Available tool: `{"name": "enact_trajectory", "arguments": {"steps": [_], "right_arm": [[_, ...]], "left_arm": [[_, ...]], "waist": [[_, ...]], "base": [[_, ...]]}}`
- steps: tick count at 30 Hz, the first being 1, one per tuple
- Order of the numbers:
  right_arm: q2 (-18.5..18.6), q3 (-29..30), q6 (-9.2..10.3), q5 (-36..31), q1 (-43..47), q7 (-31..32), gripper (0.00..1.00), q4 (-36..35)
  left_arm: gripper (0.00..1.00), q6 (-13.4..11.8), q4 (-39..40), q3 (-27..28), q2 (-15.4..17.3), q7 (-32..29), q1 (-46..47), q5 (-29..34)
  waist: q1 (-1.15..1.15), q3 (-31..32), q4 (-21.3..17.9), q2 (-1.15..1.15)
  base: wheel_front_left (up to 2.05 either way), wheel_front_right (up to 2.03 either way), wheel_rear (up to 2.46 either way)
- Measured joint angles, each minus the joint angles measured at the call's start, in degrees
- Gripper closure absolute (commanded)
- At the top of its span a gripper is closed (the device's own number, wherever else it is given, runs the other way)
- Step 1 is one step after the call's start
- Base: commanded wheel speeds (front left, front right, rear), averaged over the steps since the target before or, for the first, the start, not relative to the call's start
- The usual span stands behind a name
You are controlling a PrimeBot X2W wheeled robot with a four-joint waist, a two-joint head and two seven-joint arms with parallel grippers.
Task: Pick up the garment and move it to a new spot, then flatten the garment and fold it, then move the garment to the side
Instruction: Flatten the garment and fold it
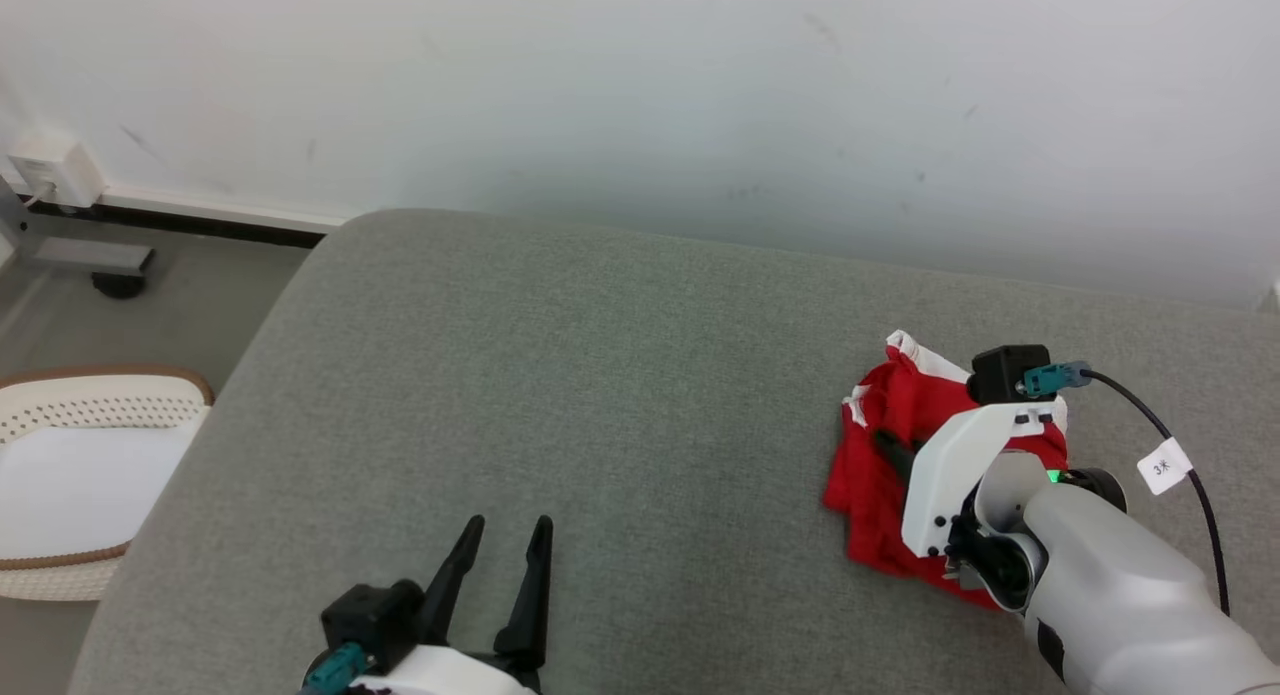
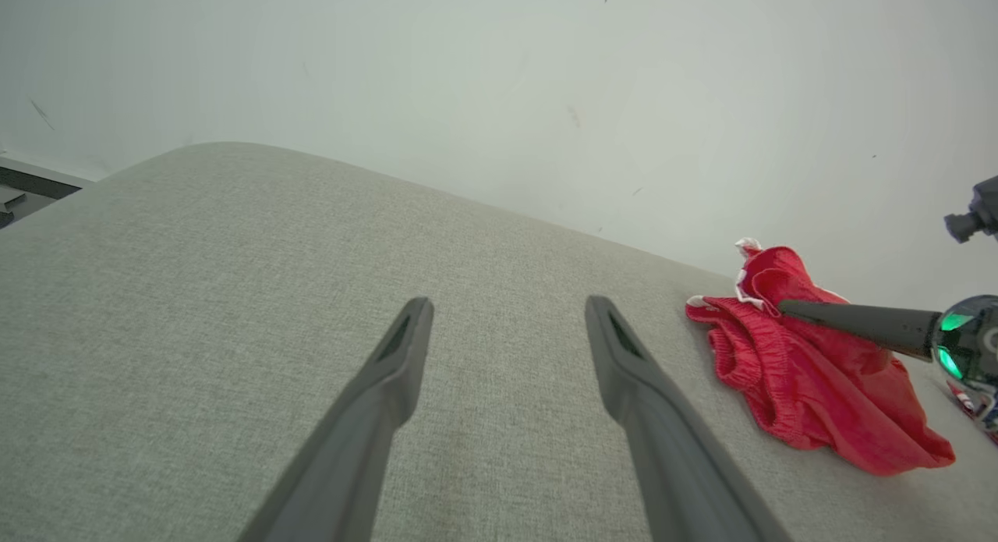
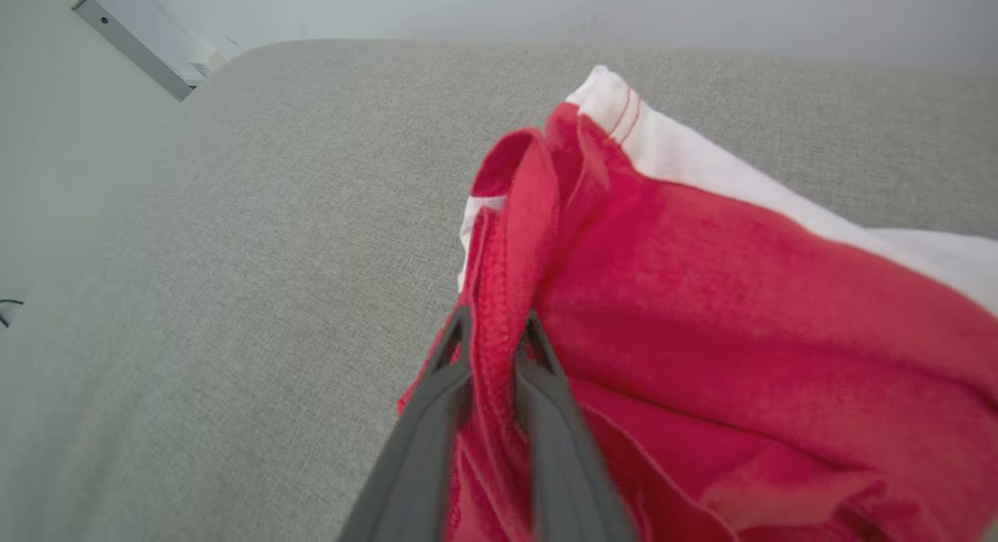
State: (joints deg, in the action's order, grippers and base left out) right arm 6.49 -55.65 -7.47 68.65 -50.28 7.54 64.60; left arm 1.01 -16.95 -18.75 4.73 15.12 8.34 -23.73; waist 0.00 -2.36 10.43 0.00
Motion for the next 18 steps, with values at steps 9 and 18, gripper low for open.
{"name": "enact_trajectory", "arguments": {"steps": [9, 18], "right_arm": [[-0.55, -1.68, 0.0, -0.11, 1.46, -5.09, 0.0, -9.17], [9.25, 1.05, 0.0, -0.05, 3.75, -16.57, 0.0, -19.75]], "left_arm": [[0.0, 0.58, -0.99, 1.76, -0.48, 0.0, -0.16, 0.73], [0.0, 0.75, 0.48, 3.98, -0.6, 0.0, -0.86, 1.58]], "waist": [[0.0, 1.38, -3.57, 0.0], [0.0, 2.75, -8.3, 0.0]], "base": [[0.0, 0.0, 0.0], [0.0, 0.0, 0.0]]}}
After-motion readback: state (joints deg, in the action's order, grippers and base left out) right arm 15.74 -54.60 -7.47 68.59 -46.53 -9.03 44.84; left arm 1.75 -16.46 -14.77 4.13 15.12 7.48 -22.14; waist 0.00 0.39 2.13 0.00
